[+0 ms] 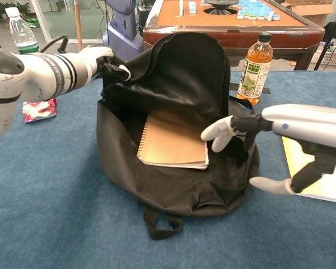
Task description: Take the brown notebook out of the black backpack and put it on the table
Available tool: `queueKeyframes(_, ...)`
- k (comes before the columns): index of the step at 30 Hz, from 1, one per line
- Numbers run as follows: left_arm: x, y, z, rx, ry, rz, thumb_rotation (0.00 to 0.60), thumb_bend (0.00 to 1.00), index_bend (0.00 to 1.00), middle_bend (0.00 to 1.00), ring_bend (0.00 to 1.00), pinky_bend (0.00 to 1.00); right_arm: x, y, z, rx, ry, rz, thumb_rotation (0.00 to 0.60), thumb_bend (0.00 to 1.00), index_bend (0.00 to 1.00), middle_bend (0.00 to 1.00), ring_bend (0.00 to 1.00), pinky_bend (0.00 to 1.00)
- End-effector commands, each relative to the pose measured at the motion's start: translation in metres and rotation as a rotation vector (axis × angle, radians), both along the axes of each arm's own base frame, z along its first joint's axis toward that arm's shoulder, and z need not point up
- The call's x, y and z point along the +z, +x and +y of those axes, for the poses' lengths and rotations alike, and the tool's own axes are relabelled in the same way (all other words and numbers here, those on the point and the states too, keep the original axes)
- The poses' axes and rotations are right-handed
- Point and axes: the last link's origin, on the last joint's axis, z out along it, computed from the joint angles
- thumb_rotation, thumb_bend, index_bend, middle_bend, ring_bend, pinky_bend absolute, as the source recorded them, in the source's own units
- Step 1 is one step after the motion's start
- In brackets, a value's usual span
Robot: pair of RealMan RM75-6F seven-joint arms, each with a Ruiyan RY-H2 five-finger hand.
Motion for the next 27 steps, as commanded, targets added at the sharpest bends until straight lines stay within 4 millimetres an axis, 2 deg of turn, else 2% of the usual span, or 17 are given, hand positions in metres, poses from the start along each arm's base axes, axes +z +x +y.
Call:
queueKeyframes(1,-0.003,0.000,0.002,0.009,-0.001,0.016,0.600,0.78,0.62,0.06,0.00,0.03,-0.011,0.003,-0.009,-0.005,0.006,0.000,0.600,0.40,0.16,0.25,0.16,0.32)
queueKeyframes(10,-0.009,0.003,0.006,0.026,-0.002,0.044,0.600,0.78,0.61,0.06,0.00,0.03,-0.027,-0.002,-0.023,-0.038,0.003,0.009,0.600,0.40,0.16,0.25,0.16,0.32)
queueKeyframes(16,-0.010,0.005,0.009,0.033,-0.001,0.043,0.600,0.78,0.60,0.06,0.00,0.03,-0.035,-0.016,-0.025,-0.081,0.017,0.039,0.600,0.40,0.16,0.25,0.16,0.32)
queueKeyframes(24,-0.012,0.006,0.006,0.025,-0.011,0.044,0.600,0.78,0.60,0.06,0.00,0.03,-0.044,-0.042,-0.016,-0.137,0.044,0.090,0.600,0.40,0.16,0.26,0.16,0.32)
queueKeyframes(27,-0.012,0.006,0.005,0.026,-0.012,0.040,0.600,0.78,0.59,0.06,0.00,0.03,-0.044,-0.045,-0.017,-0.154,0.035,0.077,0.600,0.40,0.16,0.26,0.16,0.32)
